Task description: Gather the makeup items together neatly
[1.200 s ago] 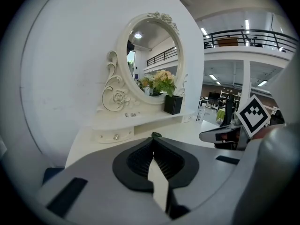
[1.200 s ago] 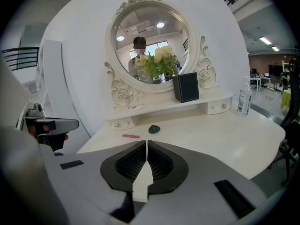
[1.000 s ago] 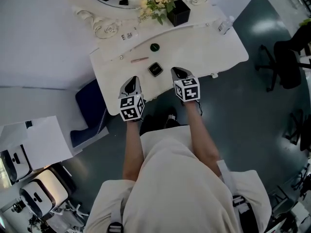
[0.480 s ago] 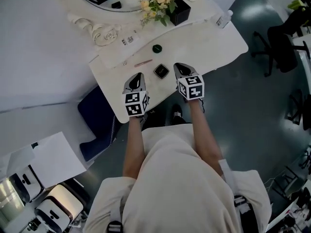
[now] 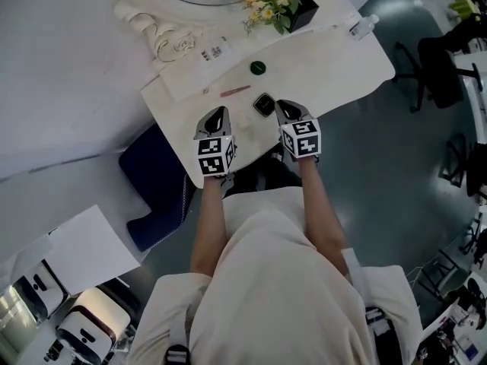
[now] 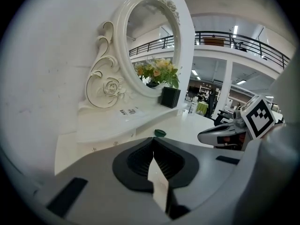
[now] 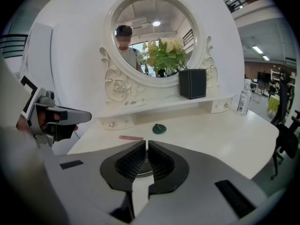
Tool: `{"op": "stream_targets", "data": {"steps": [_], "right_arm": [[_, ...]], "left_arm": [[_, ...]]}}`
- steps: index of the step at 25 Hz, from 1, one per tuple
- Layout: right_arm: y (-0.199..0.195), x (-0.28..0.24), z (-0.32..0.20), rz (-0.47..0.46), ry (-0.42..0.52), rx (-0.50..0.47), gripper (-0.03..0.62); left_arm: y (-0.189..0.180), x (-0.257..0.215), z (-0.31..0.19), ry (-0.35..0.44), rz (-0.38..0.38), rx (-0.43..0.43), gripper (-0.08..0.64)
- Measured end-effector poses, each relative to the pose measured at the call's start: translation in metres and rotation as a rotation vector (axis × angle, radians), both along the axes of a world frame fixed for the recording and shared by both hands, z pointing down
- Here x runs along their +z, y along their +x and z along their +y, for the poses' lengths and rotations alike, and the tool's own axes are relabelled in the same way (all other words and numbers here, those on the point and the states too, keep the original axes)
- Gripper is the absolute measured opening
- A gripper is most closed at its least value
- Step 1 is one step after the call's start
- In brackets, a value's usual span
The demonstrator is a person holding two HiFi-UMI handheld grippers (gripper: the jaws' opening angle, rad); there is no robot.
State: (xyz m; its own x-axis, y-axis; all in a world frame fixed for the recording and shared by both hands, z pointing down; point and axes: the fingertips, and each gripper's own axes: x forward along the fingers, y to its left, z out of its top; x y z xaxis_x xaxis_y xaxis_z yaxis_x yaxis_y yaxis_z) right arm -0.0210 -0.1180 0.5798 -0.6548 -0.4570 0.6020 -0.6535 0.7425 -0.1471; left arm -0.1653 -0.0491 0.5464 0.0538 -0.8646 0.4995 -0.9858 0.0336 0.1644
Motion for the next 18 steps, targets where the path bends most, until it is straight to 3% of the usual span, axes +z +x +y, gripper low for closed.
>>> {"op": "stream_targets", "data": {"steps": [3,4,5,6,11,18], "right_arm": [[-0.01,0.012,0.001,0.039,-0.003,-0.081,0.051],[-0.015,0.017,0.001,0.047,-0.012,-0.108,0.082],[-0.019,0.023,0.0,0.057,-0.028,-0.137,0.175],[-0.023,0.03,0.0,0.071,-0.048,-0.168,0.213],[-0.036,0.061,0.006,0.153,-0.107,-0.284,0.276],[-0.042,0.086,0.009,0.221,-0.153,-0.313,0.311]], "left_arm": [[-0.005,0.008,-0.001,-0.014,0.01,-0.027,0.015],[-0.007,0.01,-0.004,-0.015,0.012,-0.038,0.015],[-0.008,0.012,-0.007,-0.014,0.011,-0.046,0.015],[-0.008,0.013,-0.009,-0.015,0.009,-0.051,0.015],[-0.002,0.024,-0.02,-0.026,0.005,-0.076,0.015],[0.013,0.034,-0.027,-0.055,-0.017,-0.076,0.015]]}}
